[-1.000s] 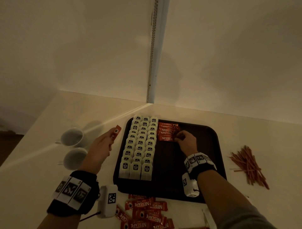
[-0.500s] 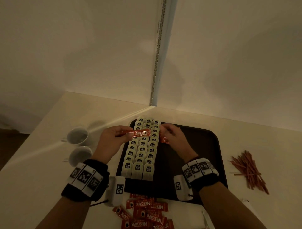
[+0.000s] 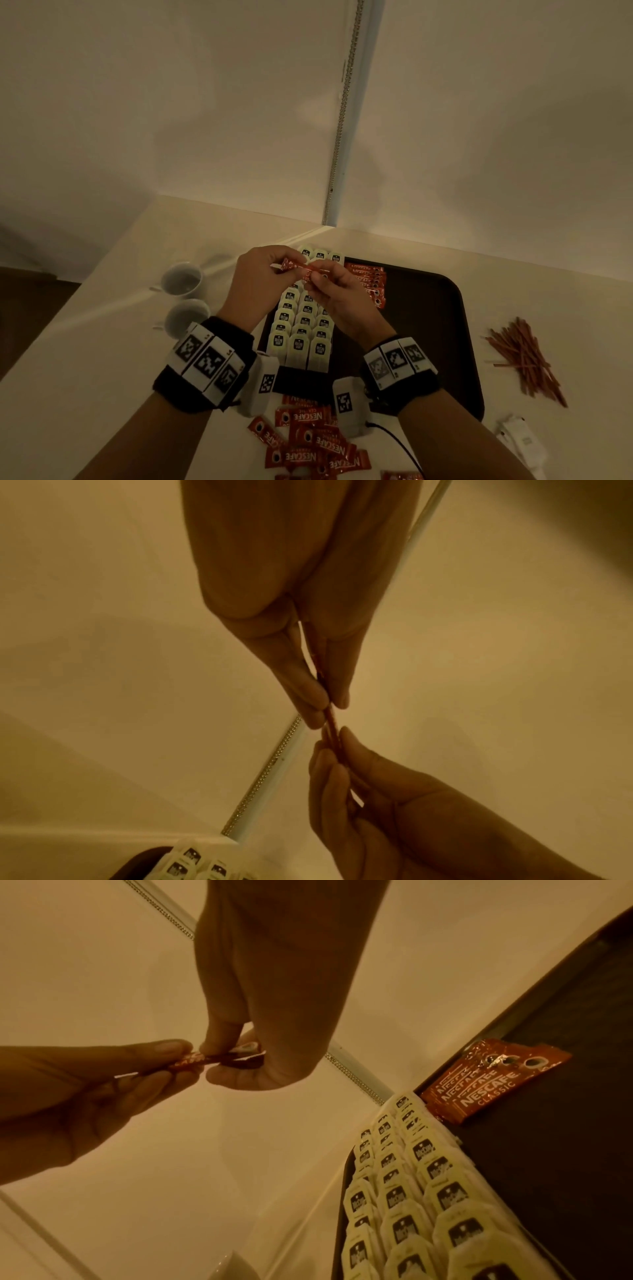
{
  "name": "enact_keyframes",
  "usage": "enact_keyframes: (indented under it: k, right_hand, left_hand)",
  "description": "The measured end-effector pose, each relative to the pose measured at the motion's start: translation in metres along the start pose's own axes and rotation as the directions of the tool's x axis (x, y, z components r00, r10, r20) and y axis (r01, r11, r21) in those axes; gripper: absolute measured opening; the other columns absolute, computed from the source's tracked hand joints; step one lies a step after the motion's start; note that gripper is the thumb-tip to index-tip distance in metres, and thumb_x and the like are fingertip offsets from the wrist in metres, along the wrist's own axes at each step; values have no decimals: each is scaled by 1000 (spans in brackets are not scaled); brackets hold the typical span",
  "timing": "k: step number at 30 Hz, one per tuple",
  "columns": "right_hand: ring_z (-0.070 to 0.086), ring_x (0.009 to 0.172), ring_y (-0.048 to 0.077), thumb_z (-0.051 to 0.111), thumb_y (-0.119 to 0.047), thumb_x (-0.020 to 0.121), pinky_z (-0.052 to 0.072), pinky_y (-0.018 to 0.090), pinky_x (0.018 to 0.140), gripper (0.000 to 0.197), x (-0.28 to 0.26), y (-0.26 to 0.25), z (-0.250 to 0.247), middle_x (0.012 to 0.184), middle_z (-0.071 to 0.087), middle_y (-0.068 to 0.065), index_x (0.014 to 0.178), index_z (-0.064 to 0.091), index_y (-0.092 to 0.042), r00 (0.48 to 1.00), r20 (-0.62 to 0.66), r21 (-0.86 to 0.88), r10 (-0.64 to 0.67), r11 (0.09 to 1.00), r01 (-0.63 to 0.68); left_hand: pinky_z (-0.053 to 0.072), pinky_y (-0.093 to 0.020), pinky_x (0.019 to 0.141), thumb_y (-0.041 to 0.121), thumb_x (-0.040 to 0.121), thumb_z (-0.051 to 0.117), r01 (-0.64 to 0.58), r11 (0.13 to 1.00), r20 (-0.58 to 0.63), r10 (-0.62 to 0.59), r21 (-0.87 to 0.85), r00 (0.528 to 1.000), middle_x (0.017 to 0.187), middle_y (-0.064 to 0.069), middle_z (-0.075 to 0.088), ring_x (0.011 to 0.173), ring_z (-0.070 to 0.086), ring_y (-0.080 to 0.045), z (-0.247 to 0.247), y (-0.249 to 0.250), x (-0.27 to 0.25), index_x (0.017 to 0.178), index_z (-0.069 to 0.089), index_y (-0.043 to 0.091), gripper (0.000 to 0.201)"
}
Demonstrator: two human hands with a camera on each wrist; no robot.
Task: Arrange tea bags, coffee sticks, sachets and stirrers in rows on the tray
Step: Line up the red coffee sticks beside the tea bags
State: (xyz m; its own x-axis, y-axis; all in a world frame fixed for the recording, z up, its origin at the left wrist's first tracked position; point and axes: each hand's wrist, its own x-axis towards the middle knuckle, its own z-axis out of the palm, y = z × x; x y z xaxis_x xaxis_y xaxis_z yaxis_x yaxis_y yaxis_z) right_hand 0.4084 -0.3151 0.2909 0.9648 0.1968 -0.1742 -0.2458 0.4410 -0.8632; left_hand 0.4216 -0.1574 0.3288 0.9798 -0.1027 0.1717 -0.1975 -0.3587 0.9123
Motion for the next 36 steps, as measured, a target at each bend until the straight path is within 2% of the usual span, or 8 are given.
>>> enact_keyframes:
  k: [3, 7, 12, 16, 22, 27, 32, 36]
  right_hand:
    - [64, 77, 10, 53, 2, 89, 53, 20, 75, 17, -2, -1, 0, 84, 68, 1, 95, 64, -10, 999, -22, -59, -27, 998, 25]
    - [67, 79, 11, 54, 1, 90, 54, 19, 75, 19, -5, -13, -4, 88, 69, 0, 99, 66, -10, 997, -46, -262, -69, 963, 55]
    - [66, 77, 2, 57, 0, 89, 53, 14, 73, 22, -7, -33, -11, 91, 67, -1, 103, 68, -12, 998, 0, -542, -61, 839, 51]
    - [65, 90, 9, 55, -1, 90, 53, 18, 80, 25, -6, -45, -22, 101, 67, -1, 103, 69, -17, 998, 35, -588, 42, 809, -13]
    - [65, 97, 20, 65, -11, 84, 55, 39, 87, 14, 8, -49, -88, 102, 68, 1, 94, 68, -19, 943, -308, -665, -127, 737, -118]
    - [59, 99, 14, 62, -9, 86, 49, 23, 79, 14, 4, -19, -145, 106, 64, -1, 92, 63, -21, 920, -380, -822, -93, 490, -290]
    - [56, 104, 11, 63, -10, 85, 45, 32, 96, 18, 1, 11, -162, 110, 61, -4, 89, 63, -27, 905, -421, -795, 56, 457, -398]
    - [54, 98, 7, 64, -10, 85, 41, 23, 88, 14, 5, 25, -166, 103, 60, -6, 93, 62, -22, 858, -512, -769, -53, 473, -430]
  left_hand:
    - [54, -26, 72, 8, 73, 80, 50, 997, -7, -51, -60, 999, 77, 5, 72, 77, 68, -13, -1, -3, -3, 76, 72, 27, 21]
    - [53, -19, 68, 1, 73, 77, 158, 961, -19, -166, -227, 986, 77, -5, 74, 70, 69, -12, -2, -9, -9, 84, 75, 13, 16]
    - [50, -13, 63, -3, 73, 75, 211, 910, -49, -244, -357, 969, 71, 6, 73, 67, 68, -5, 4, -16, -16, 84, 72, 11, 18]
    - [49, -11, 67, 1, 74, 76, 199, 934, -9, -212, -298, 977, 82, 6, 73, 75, 67, 0, 8, -13, -14, 88, 73, 12, 18]
    - [49, -15, 75, 14, 80, 73, 253, 949, 108, -236, -188, 966, 103, 6, 68, 90, 66, -3, -14, -25, -22, 103, 64, 27, 28]
    - [50, -21, 72, 8, 89, 60, 355, 926, 110, -343, -126, 933, 91, 4, 72, 82, 65, -12, -41, -57, -67, 98, 67, 17, 15]
    - [50, -36, 76, 1, 90, 57, 513, 845, 43, -513, -149, 857, 84, -3, 73, 78, 67, -24, -57, -86, -116, 95, 69, 11, 17]
    - [52, -18, 57, -8, 90, 53, 567, 809, -5, -575, -156, 818, 78, -10, 72, 59, 66, -12, -66, -104, -138, 91, 68, 7, 21]
